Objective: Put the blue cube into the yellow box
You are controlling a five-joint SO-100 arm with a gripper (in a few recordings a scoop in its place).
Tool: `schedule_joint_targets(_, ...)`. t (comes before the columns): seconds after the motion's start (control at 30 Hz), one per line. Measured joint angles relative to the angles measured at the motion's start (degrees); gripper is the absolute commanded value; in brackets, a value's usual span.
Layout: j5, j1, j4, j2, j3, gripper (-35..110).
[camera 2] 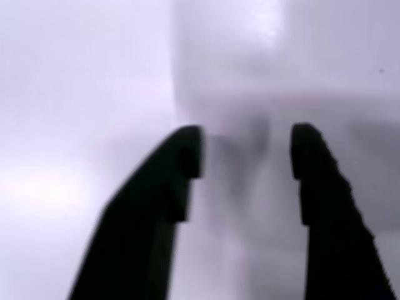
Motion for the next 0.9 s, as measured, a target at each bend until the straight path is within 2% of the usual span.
schedule_joint_targets(0.13, 9.4, -3.7, -1.5, -11.6, -13.4, 45)
schedule_joint_targets(0.5, 34.2, -20.7, 6.2, -42.0, -53.1, 45)
schedule_joint_targets(0.9, 53.7, -33.6, 8.9, -71.0, -79.2, 57)
